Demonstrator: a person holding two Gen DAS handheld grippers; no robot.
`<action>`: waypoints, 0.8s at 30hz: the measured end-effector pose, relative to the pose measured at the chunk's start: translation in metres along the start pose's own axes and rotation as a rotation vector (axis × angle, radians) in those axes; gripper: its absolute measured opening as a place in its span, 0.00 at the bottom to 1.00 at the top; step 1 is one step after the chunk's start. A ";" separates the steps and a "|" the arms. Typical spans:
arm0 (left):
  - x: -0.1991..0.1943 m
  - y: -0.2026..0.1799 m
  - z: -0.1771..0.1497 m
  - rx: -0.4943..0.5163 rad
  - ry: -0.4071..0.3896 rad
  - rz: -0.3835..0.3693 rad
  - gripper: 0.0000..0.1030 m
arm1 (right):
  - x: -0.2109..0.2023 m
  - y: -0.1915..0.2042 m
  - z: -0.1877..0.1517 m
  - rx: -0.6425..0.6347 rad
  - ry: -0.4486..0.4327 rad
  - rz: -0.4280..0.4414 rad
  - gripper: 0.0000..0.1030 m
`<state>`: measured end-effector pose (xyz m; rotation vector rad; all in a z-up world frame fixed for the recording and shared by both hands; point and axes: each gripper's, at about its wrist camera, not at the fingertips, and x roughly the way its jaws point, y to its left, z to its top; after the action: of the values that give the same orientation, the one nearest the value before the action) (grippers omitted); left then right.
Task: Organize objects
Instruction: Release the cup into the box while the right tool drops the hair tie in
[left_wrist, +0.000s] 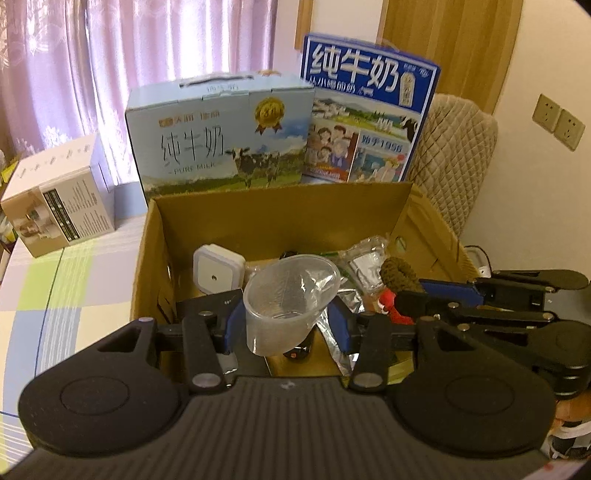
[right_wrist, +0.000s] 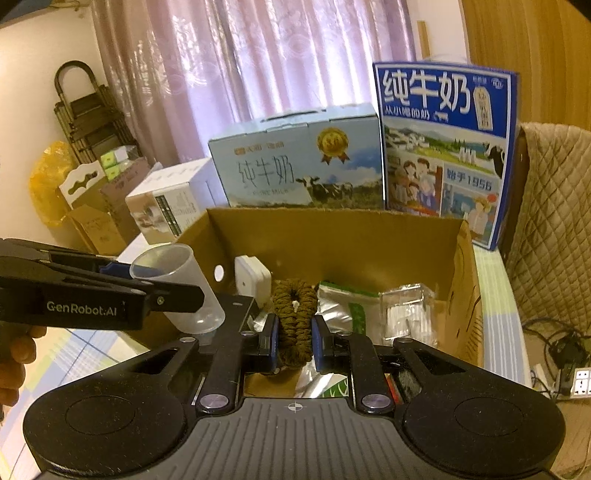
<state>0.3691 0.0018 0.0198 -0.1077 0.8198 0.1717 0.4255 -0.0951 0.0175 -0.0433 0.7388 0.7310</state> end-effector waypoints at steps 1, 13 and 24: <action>0.004 0.000 0.000 0.004 0.008 0.000 0.42 | 0.002 -0.001 0.000 0.001 0.003 0.000 0.14; 0.033 0.001 -0.005 0.006 0.089 -0.016 0.42 | 0.017 -0.011 -0.004 0.022 0.037 -0.006 0.14; 0.035 0.014 -0.003 -0.027 0.100 -0.001 0.69 | 0.021 -0.014 -0.005 0.044 0.061 0.006 0.15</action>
<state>0.3876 0.0187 -0.0080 -0.1428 0.9173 0.1776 0.4419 -0.0942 -0.0022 -0.0234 0.8130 0.7214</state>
